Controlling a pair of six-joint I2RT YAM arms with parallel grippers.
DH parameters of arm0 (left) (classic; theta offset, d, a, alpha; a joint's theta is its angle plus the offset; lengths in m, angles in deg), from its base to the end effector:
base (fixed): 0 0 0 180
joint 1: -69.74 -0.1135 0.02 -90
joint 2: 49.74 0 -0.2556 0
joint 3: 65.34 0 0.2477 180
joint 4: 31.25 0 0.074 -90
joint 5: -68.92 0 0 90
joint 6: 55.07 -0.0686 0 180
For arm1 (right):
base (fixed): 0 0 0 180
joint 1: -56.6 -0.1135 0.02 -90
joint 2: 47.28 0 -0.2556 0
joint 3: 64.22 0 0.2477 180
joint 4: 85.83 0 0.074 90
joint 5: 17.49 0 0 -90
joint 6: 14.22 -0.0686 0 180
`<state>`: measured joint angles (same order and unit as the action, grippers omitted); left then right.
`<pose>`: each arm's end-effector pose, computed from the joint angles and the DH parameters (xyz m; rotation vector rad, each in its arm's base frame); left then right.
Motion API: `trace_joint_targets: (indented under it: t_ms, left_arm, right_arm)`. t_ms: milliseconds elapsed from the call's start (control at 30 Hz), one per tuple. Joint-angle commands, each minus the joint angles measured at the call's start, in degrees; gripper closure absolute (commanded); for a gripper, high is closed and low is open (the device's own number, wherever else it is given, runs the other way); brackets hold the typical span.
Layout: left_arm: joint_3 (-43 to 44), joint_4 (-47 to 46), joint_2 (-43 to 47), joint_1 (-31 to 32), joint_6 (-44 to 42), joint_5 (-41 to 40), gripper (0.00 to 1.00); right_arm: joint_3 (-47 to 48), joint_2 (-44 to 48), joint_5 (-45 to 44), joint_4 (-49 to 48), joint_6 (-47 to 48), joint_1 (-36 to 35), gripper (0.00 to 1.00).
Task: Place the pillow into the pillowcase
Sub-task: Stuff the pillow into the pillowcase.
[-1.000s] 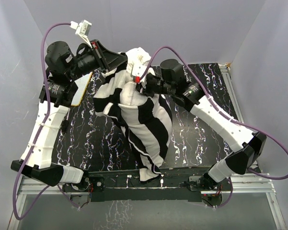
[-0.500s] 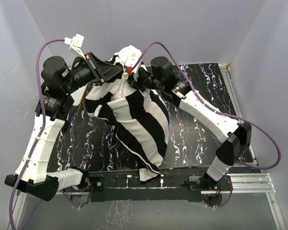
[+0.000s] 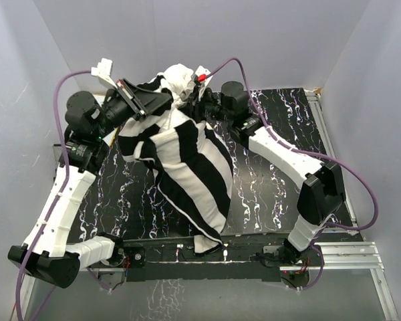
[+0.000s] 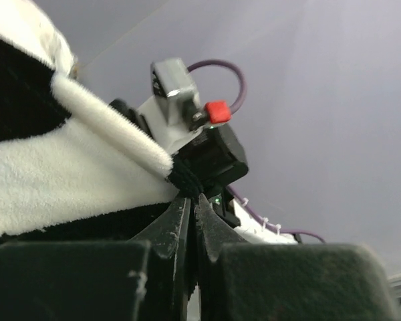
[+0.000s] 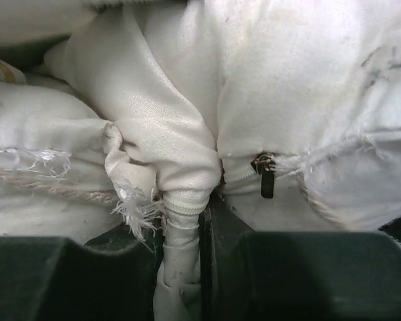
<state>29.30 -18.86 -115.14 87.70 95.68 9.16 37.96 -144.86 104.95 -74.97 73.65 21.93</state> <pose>0.2341 -0.1122 0.5055 -0.0358 1.4795 -1.4790 0.3341 0.2759 0.3723 -0.9007 1.5059 0.9490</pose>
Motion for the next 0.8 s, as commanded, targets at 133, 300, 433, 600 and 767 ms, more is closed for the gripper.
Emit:
trace_joint_targets:
  t_ms: [133, 300, 433, 600, 767]
  left_arm:
    - [-2.05, 5.66, 3.73, -1.88, -8.58, 8.56, 1.00]
    - [9.29, 36.28, 5.82, -2.39, -29.28, -8.24, 1.00]
    - [4.99, 42.50, 10.41, -2.36, -34.35, -16.81, 1.00]
    - [-3.09, 41.94, 12.26, -2.35, -33.14, -10.98, 1.00]
    - [-20.79, 33.67, 16.49, -2.40, -25.85, -5.32, 1.00]
  right_arm:
    - [-3.60, -11.12, -11.84, -1.20, -26.89, -11.01, 0.92]
    - [-6.76, -16.29, -26.15, -0.56, -29.23, -16.54, 0.92]
    - [-5.00, -23.45, -33.02, 3.41, -24.60, -19.80, 0.92]
    - [3.80, -31.74, -43.32, 8.73, -14.09, -20.66, 0.92]
    - [9.01, -32.73, -40.70, 10.36, -2.51, -15.90, 0.92]
